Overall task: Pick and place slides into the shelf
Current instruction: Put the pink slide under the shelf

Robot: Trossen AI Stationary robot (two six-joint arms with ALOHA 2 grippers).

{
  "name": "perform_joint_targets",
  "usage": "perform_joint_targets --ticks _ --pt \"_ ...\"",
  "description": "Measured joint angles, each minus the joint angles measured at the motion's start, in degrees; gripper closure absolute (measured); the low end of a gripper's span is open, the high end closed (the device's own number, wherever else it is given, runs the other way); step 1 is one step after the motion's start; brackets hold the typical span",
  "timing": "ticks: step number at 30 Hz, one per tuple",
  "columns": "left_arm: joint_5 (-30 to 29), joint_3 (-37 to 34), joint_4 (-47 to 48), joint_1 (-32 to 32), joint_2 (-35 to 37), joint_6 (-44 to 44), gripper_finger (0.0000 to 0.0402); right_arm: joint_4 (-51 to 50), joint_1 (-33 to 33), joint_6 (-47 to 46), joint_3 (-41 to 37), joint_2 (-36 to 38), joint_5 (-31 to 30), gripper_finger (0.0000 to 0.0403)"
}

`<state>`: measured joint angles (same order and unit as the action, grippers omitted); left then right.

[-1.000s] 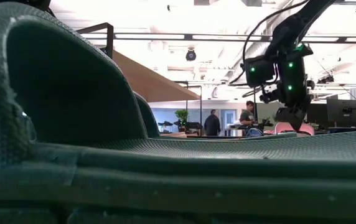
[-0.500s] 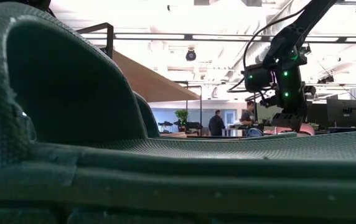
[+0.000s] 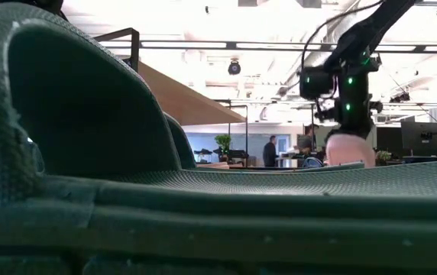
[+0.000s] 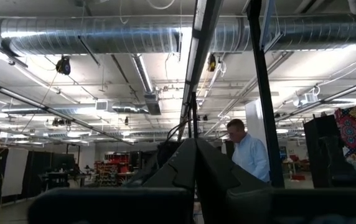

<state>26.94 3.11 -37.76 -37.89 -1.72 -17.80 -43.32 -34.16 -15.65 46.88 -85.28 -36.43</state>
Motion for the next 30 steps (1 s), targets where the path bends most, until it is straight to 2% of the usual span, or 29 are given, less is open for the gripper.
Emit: perform_joint_targets --ticks 3,7,13,16,21,26,30 --pt "-0.1 0.0 1.08 0.0 -0.02 0.01 0.0401 -2.27 2.01 -0.31 1.41 4.82 -0.17 0.0401" --pt "-0.48 0.0 1.96 0.0 -0.02 0.02 0.0401 -2.72 5.72 6.04 5.55 11.63 -0.5 0.0402" --pt "-0.63 0.0 1.73 0.02 -0.02 0.02 0.0401 -2.83 12.23 22.72 14.61 18.38 8.29 0.0402" --pt "-0.63 0.0 1.71 0.02 -0.02 0.02 0.0401 -5.15 15.41 28.07 19.33 19.17 13.0 0.0402" --pt "-0.66 0.0 1.68 0.02 -0.02 0.0 0.0401 -11.49 21.4 32.3 23.72 18.35 16.81 0.0402" --pt "-1.05 0.0 1.71 0.02 -0.02 0.0 0.0401 -14.16 28.35 33.0 23.01 16.88 19.61 0.0403" --pt "-1.05 0.0 1.79 0.02 -0.02 0.0 0.0401 -12.0 33.28 39.15 20.21 13.42 19.92 0.0403"
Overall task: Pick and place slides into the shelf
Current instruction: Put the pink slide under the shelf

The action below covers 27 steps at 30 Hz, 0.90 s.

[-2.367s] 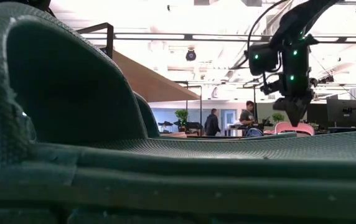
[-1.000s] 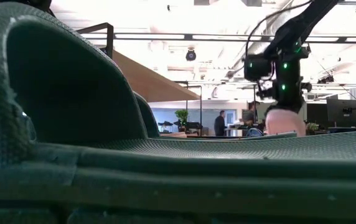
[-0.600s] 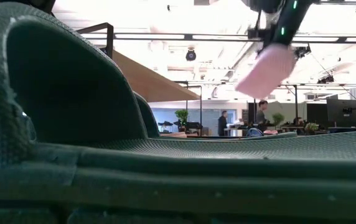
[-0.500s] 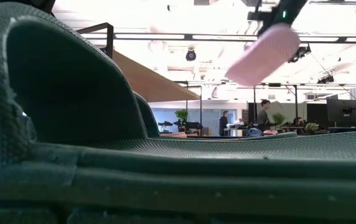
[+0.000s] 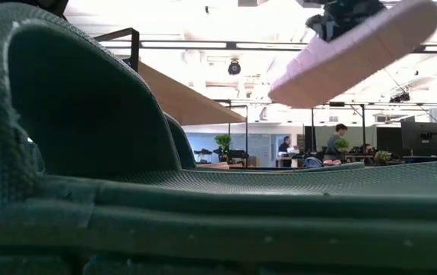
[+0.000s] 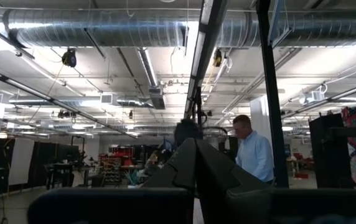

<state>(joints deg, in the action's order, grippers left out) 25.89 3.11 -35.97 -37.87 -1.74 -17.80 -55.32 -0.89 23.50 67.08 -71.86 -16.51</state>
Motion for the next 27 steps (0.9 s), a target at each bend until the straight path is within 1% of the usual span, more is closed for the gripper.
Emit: perform_joint_targets --ticks 3,7,9,13,17,23,27 --pt "0.0 0.0 0.02 0.0 0.0 0.0 0.0401 6.89 1.16 3.26 -2.42 -4.21 -2.31 0.0403" --pt "0.0 0.0 0.07 0.0 0.0 0.0 0.0401 18.03 1.1 12.95 -4.95 -10.98 -6.37 0.0403" --pt "0.0 0.0 0.09 0.0 0.0 0.0 0.0401 23.74 1.06 17.77 -5.86 -13.82 -7.31 0.0403" --pt "0.0 0.0 0.17 0.0 0.0 0.04 0.0401 32.87 0.45 23.95 -7.27 -18.74 -4.63 0.0403" --pt "0.0 0.0 0.17 0.0 0.0 0.02 0.0401 38.32 -0.09 28.97 -7.27 -23.16 -5.22 0.0403" --pt "0.0 0.0 0.17 0.0 0.0 0.0 0.0401 46.66 -1.8 32.69 -7.27 -29.03 -4.22 0.0403" --pt "0.0 0.0 0.17 0.0 0.0 0.0 0.0401 52.09 -2.59 34.04 -7.27 -31.03 -4.12 0.0403"
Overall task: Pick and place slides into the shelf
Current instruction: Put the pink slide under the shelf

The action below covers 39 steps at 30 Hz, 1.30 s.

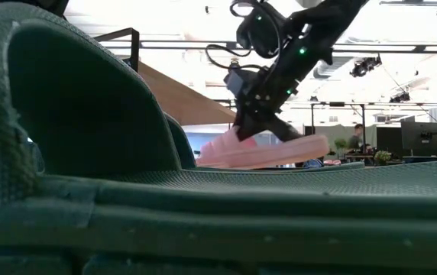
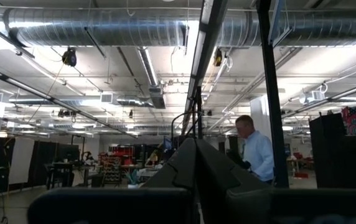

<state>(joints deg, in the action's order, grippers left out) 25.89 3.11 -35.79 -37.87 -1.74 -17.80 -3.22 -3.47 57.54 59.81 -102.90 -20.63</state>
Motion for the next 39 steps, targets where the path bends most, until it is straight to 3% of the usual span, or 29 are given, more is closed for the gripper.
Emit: perform_joint_targets --ticks 8,20,29,39 --pt "-0.01 0.0 0.05 0.0 0.01 0.0 0.0401 4.86 -1.4 -0.31 0.0 -0.54 6.7 0.0403" --pt "-0.04 0.0 0.02 0.0 0.02 0.06 0.0401 14.37 -2.57 -0.57 0.0 -7.97 -1.66 0.0403" --pt "-0.44 0.0 0.02 0.0 0.0 0.04 0.0401 17.13 -0.56 -2.42 0.0 -7.97 8.65 0.0403" --pt "-0.87 0.0 0.02 0.0 0.0 0.04 0.0401 20.13 0.56 -6.28 0.02 -8.0 10.0 0.0403"
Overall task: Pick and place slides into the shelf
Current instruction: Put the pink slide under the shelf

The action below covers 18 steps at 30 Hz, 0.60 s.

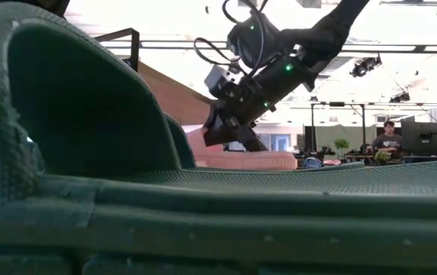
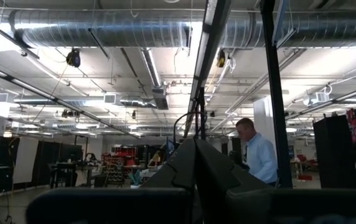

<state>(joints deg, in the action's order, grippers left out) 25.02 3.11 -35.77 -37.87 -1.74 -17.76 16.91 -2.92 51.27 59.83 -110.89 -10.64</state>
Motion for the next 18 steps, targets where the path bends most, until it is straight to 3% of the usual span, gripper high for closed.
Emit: perform_joint_targets --ticks 7,14,18 --pt "0.0 0.0 -0.02 0.0 0.0 -0.02 0.0401 -1.3 -0.69 -2.14 -0.01 0.0 -2.2 0.0403" --pt "0.0 0.0 -0.02 0.0 0.0 -0.02 0.0401 -1.49 -1.59 -5.29 0.0 0.02 2.88 0.0401" --pt "0.0 0.0 -0.02 0.0 0.01 -0.03 0.0401 -1.42 -1.64 -7.66 0.04 0.11 6.38 0.0376"
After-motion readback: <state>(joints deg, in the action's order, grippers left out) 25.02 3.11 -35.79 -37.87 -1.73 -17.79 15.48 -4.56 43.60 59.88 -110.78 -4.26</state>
